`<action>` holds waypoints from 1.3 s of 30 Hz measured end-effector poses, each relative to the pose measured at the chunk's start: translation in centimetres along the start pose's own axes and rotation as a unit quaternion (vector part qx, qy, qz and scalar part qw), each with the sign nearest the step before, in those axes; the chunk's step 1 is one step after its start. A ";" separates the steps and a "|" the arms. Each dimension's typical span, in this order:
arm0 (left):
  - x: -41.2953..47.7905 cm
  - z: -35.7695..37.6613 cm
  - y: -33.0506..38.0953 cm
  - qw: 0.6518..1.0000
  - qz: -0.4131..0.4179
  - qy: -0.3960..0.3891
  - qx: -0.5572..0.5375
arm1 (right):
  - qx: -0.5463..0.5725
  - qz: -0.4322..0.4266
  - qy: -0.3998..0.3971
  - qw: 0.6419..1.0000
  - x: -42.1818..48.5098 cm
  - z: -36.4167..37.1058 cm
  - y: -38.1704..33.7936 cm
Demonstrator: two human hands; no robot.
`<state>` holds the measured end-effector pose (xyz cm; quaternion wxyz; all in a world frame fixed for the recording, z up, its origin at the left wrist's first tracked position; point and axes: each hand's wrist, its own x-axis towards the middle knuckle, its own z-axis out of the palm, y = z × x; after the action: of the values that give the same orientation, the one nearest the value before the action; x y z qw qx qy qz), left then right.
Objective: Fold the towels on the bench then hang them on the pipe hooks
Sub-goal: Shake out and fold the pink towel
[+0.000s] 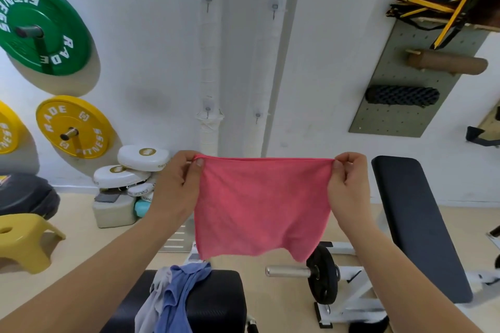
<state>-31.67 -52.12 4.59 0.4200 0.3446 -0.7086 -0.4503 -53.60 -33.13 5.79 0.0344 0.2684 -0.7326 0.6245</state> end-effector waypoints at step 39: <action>-4.5 -2.6 -8.1 0.964 -0.256 -0.069 0.027 | 0.277 0.509 -0.137 0.803 -10.5 10.8 5.8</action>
<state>-26.54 -52.04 -3.62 0.2320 0.4937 -0.6357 -0.5462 -44.16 -39.06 -5.82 -0.4652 -0.0623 -0.5573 0.6849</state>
